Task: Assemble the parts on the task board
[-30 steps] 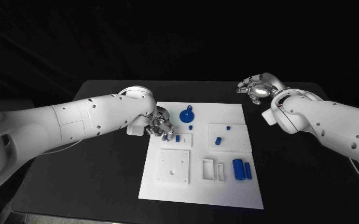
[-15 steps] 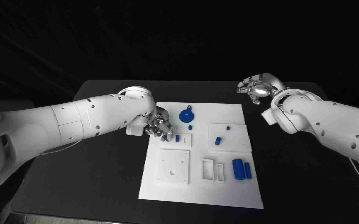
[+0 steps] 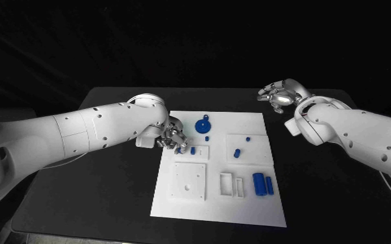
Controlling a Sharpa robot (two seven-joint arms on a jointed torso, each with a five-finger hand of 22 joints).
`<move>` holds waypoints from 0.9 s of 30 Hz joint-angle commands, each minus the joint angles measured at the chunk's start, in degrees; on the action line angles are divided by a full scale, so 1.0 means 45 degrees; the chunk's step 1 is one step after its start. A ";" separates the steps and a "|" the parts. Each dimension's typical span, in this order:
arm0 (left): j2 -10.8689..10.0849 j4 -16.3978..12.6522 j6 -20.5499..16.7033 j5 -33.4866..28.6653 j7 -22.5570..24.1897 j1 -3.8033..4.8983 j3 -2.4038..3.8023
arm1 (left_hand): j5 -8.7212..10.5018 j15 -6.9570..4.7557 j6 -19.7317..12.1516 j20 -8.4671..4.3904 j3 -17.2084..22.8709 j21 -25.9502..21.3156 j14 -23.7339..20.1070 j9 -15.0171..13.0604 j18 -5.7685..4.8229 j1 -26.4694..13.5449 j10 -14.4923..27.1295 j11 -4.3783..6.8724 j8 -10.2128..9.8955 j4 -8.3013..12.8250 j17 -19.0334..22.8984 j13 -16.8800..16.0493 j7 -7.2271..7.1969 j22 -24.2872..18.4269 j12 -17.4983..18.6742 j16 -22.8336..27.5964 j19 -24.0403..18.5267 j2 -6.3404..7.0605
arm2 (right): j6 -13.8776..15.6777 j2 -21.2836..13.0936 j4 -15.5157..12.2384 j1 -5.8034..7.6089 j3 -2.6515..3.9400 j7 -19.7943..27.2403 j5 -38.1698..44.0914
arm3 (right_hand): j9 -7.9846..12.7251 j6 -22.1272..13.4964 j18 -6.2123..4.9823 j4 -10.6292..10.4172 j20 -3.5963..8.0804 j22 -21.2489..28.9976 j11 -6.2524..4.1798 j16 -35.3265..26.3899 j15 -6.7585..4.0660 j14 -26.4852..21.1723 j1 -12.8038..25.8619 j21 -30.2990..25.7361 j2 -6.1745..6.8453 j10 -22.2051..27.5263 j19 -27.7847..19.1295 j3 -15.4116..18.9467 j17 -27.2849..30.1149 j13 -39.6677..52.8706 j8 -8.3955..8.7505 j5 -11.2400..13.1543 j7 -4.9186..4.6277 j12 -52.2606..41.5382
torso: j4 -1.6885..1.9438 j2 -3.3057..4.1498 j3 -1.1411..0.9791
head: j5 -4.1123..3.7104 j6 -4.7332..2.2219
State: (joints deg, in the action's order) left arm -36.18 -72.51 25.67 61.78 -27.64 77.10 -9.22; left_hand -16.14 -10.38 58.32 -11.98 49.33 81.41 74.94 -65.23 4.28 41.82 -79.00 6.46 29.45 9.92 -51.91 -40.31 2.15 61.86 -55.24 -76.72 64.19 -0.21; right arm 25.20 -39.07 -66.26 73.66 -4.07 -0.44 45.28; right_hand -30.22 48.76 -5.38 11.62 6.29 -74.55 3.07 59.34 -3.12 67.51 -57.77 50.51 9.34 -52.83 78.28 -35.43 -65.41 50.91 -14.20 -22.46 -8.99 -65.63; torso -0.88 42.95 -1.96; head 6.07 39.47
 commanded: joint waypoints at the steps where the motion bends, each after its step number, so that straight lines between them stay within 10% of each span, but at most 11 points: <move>1: -0.0010 0.0008 0.0250 0.0140 -0.0082 -0.0109 -0.0085 | -0.0375 -0.0054 0.0722 -0.0240 0.0743 0.0042 -0.0005 -0.0020 0.1577 0.0164 -0.0013 0.0085 -0.0055 0.0348 -0.0012 -0.0022 -0.0607 -0.0015 -0.0024 -0.0076 -0.0002 -0.0201 | -0.0110 0.0005 -0.0010 -0.0003 0.0007 0.0080 0.0105 | -0.0017 0.0012 -0.2138 0.0040 0.0112 -0.0021 -0.0010 0.0051 -0.0010 -0.0083 -0.0003 -0.0080 -0.0027 0.0120 0.0010 -0.0036 0.0012 -0.0020 0.0060 -0.0061 -0.0101 -0.0079 | 0.0000 0.0002 -0.0004 | 0.0011 0.0007; 27: 0.0252 0.0280 0.0368 0.0025 -0.0179 -0.0158 -0.0248 | -0.0309 -0.0047 0.0762 -0.0224 0.0689 0.0043 -0.0013 -0.0170 0.1572 0.0116 -0.0009 0.0064 -0.0222 0.0324 -0.0009 -0.0029 -0.0588 -0.0030 -0.0021 -0.0062 -0.0023 -0.0266 | -0.0109 0.0001 -0.0054 -0.0013 0.0007 0.0084 0.0105 | -0.0021 0.0009 -0.2138 0.0045 0.0111 -0.0030 -0.0010 0.0061 -0.0010 -0.0086 -0.0006 -0.0085 -0.0033 0.0123 0.0015 -0.0041 0.0022 -0.0032 0.0059 -0.0065 -0.0102 -0.0089 | -0.0011 0.0006 -0.0008 | 0.0010 0.0037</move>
State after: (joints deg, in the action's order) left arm -35.25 -71.40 26.06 61.62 -27.59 77.28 -9.67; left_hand -16.14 -10.25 59.49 -11.94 49.33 81.41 74.90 -65.93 4.26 41.82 -79.14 6.32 28.80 9.92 -51.89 -40.35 1.63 61.81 -55.24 -76.72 64.20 -0.21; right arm 25.20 -39.07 -66.38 73.63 -4.07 -0.42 45.30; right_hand -30.26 48.82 -5.38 11.62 6.42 -74.59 3.07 59.34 -3.12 67.51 -57.77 50.51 9.34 -52.83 78.42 -35.43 -65.39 50.82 -14.20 -22.46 -9.15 -65.63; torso -0.93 42.96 -1.99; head 6.19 39.59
